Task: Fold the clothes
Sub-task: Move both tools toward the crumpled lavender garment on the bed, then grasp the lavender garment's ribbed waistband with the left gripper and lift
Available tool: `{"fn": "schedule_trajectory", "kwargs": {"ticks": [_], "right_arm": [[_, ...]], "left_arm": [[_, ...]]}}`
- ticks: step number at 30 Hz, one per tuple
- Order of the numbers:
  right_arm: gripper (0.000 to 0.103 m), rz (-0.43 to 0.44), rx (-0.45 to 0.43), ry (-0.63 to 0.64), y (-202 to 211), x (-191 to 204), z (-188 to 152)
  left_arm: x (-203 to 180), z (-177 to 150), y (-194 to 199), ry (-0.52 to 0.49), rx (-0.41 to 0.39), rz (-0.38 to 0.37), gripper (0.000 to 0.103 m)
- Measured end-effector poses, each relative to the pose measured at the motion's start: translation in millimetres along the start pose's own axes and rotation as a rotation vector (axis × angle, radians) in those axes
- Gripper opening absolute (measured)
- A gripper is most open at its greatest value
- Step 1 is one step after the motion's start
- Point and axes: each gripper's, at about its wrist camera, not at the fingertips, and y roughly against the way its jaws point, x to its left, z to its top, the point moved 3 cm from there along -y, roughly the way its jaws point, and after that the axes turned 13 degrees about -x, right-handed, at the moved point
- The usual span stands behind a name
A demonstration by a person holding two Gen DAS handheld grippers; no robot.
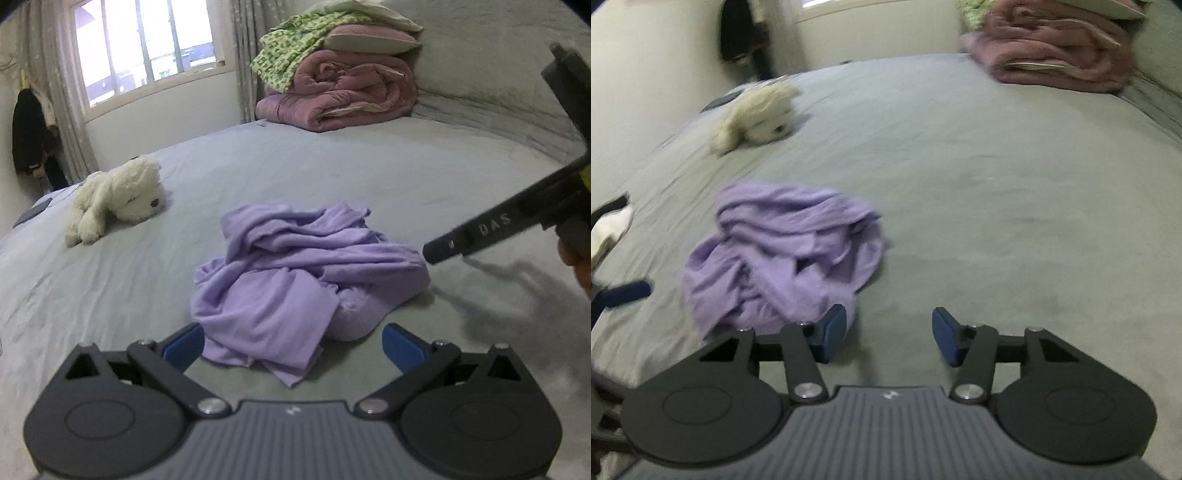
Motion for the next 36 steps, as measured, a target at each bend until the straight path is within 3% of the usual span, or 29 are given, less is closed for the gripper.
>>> {"fn": "schedule_trajectory", "kwargs": {"ticks": [7, 10, 15, 17, 18, 20, 23, 26, 29, 32, 35, 36], "right_arm": [[0.056, 0.105, 0.035, 0.012, -5.5, 12.9, 1.1], [0.056, 0.178, 0.028, 0.051, -5.1, 26.1, 1.1], [0.056, 0.268, 0.065, 0.083, -17.3, 50.3, -7.0], [0.043, 0.260, 0.045, 0.104, -18.2, 54.6, -7.1], [0.017, 0.251, 0.028, 0.104, -17.5, 54.6, -5.3], [0.016, 0.244, -0.017, 0.073, -13.4, 51.5, 2.4], [0.015, 0.323, -0.125, -0.047, 11.8, 42.2, 21.8], [0.015, 0.459, -0.167, -0.194, 30.0, 39.4, 30.6], [0.015, 0.597, -0.184, -0.254, 43.0, 48.3, 31.2], [0.015, 0.710, -0.232, -0.294, 59.9, 52.5, 34.8], [0.015, 0.766, -0.281, -0.304, 73.3, 50.0, 38.8], [0.015, 0.775, -0.284, -0.310, 74.8, 47.8, 38.8]], "left_arm": [[-8.2, -5.9, -0.2, -0.032, -0.033, -0.060, 0.102], [-5.7, -9.0, 0.2, -0.001, -0.021, -0.085, 0.102], [0.7, -12.2, 0.8, 0.006, -0.023, -0.073, 0.102], [6.6, -11.6, 2.0, 0.031, -0.025, -0.065, 0.102], [9.1, -11.2, 3.2, 0.043, -0.027, -0.064, 0.102], [11.7, -9.5, 7.0, 0.050, -0.040, -0.059, 0.102], [12.5, -4.9, 14.4, 0.040, -0.084, -0.048, 0.102], [10.5, 3.7, 25.2, 0.054, -0.173, -0.083, 0.102], [5.7, 13.4, 36.9, 0.052, -0.267, -0.122, 0.102], [0.0, 17.9, 44.4, -0.026, -0.327, -0.097, 0.102], [4.9, 20.3, 46.8, -0.095, -0.338, -0.085, 0.087], [9.1, 21.0, 46.5, -0.098, -0.331, -0.090, 0.075]]}}
